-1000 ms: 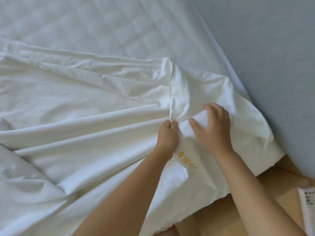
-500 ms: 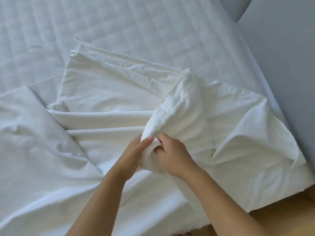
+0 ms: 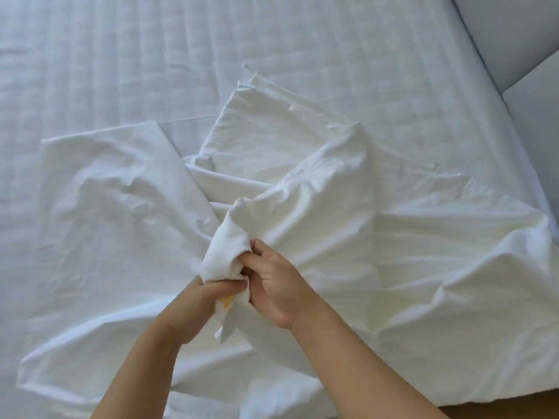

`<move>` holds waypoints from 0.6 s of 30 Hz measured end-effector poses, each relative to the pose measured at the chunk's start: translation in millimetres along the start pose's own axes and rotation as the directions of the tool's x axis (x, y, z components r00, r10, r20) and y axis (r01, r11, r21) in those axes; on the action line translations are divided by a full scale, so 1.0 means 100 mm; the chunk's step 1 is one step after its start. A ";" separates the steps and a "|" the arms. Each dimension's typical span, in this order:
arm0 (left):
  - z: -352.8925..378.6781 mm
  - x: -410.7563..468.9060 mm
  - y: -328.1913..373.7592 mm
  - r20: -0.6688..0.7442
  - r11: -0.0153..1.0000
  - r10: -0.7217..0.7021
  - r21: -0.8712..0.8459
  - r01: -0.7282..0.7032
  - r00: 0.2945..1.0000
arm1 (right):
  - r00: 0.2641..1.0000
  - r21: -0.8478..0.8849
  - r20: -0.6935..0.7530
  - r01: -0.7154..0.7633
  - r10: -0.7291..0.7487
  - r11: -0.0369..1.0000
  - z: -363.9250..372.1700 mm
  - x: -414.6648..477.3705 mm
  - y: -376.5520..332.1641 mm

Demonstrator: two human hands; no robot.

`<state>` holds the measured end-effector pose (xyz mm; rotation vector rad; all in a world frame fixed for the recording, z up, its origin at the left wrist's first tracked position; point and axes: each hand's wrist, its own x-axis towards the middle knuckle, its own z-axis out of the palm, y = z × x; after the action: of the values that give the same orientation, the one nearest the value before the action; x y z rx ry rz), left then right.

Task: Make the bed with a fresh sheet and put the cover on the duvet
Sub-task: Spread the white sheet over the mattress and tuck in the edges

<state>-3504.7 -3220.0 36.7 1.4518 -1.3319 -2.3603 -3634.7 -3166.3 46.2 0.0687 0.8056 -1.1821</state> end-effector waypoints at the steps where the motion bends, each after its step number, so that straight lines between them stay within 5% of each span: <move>1: -0.09 -0.06 -0.01 -0.063 0.998 -0.006 0.067 0.010 0.998 | 0.999 -0.157 -0.035 0.021 -0.027 0.987 0.06 0.05 0.05; 2: -0.19 -0.12 -0.01 -0.128 0.988 -0.015 0.149 0.034 0.992 | 0.990 -0.412 -0.092 0.063 -0.110 0.909 0.10 0.10 0.09; 3: -0.29 -0.18 0.00 -0.199 0.967 -0.018 0.247 0.068 0.980 | 0.963 -0.686 -0.117 0.100 -0.244 0.721 0.13 0.16 0.12; 5: -0.52 -0.28 0.06 -0.290 0.857 0.015 0.497 0.138 0.957 | 0.908 -0.976 0.050 0.133 -0.417 0.172 0.19 0.28 0.15; 7: -0.77 -0.37 0.17 -0.301 0.622 0.049 0.755 0.207 0.952 | 0.938 -0.956 0.210 0.138 -0.275 -0.260 0.26 0.41 0.17; 9: -1.03 -0.45 0.27 -0.282 0.316 0.122 0.920 0.232 0.952 | 0.972 -0.829 0.226 0.154 -0.070 -0.537 0.36 0.58 0.24; 11: -1.28 -0.51 0.32 -0.261 0.149 0.269 0.962 0.227 0.927 | 0.982 -0.835 0.183 0.175 0.036 -0.522 0.52 0.74 0.37; 13: -1.48 -0.54 0.26 -0.280 0.183 0.436 0.958 0.221 0.855 | 0.989 -0.915 0.131 0.148 0.072 -0.375 0.71 0.87 0.49; 16: -1.65 -0.54 -0.08 -0.422 0.448 0.536 0.876 0.177 0.731 | 0.987 -0.896 0.159 0.157 0.030 -0.416 0.93 1.03 0.64; 18: -1.65 -0.48 -0.37 -0.563 0.685 0.435 0.713 0.148 0.703 | 0.986 -0.902 0.162 0.134 -0.035 -0.410 1.00 1.13 0.67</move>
<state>-3340.8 -3278.9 15.0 1.9799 -2.0646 -0.8840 -3510.2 -3273.2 27.8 -1.6623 1.5988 -0.1127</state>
